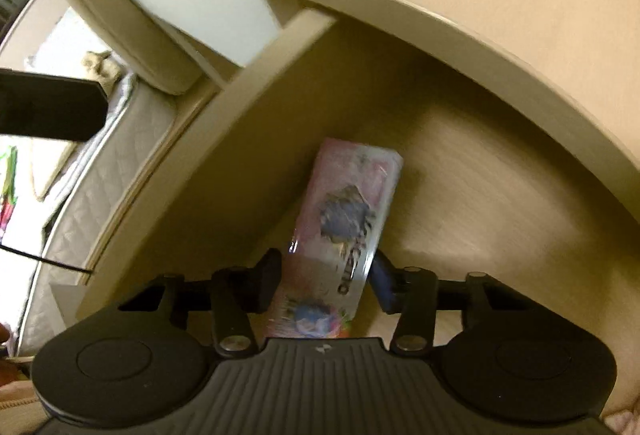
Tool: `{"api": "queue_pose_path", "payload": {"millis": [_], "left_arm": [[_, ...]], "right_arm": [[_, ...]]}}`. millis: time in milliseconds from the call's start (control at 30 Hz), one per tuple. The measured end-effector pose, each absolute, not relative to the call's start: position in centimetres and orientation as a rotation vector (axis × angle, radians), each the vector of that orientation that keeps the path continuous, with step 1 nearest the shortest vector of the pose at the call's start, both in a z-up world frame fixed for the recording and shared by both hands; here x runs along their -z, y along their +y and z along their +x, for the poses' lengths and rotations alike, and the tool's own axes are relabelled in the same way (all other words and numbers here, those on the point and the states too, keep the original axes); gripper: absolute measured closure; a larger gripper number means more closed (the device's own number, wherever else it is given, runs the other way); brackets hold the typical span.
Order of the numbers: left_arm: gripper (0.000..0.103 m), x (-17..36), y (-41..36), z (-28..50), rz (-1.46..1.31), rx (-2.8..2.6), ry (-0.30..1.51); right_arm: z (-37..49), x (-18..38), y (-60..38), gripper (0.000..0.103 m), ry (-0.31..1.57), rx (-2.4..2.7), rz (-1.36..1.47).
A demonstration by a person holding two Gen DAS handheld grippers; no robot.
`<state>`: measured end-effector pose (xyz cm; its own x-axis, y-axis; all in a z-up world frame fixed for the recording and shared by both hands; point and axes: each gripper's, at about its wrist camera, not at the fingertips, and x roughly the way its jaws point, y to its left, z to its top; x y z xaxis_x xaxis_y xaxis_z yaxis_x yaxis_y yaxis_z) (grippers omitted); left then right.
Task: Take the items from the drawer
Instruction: 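Reach into the drawer and grasp the pink Volcano package with the right tool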
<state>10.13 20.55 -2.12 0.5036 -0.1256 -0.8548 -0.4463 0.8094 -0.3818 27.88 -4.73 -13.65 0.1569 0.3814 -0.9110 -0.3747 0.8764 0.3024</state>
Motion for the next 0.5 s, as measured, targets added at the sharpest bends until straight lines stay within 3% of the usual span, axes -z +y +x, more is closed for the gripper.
{"api": "queue_pose_path", "payload": {"millis": [233,267,367,400,500], "left_arm": [[0.077,2.6,17.2,13.1,-0.549,-0.065,1.085],[0.077,2.8,16.8,13.5,-0.544,-0.049,1.089],[0.077,3.9,15.2,14.8,-0.536,0.021,1.13],[0.077,4.5,14.5,15.4,-0.533,0.057,1.158],[0.077,6.4,11.8,17.0,-0.489,0.156,1.238]], "right_arm": [[26.0,13.5,-12.3,0.06,1.294,-0.304,0.042],[25.6,13.1,-13.4,0.056,1.295,-0.285,0.054],[24.3,11.9,-17.1,0.025,1.331,-0.251,0.134],[23.8,11.7,-18.2,0.02,1.357,-0.242,0.163],[22.1,12.0,-20.9,0.019,1.462,-0.246,0.264]]}}
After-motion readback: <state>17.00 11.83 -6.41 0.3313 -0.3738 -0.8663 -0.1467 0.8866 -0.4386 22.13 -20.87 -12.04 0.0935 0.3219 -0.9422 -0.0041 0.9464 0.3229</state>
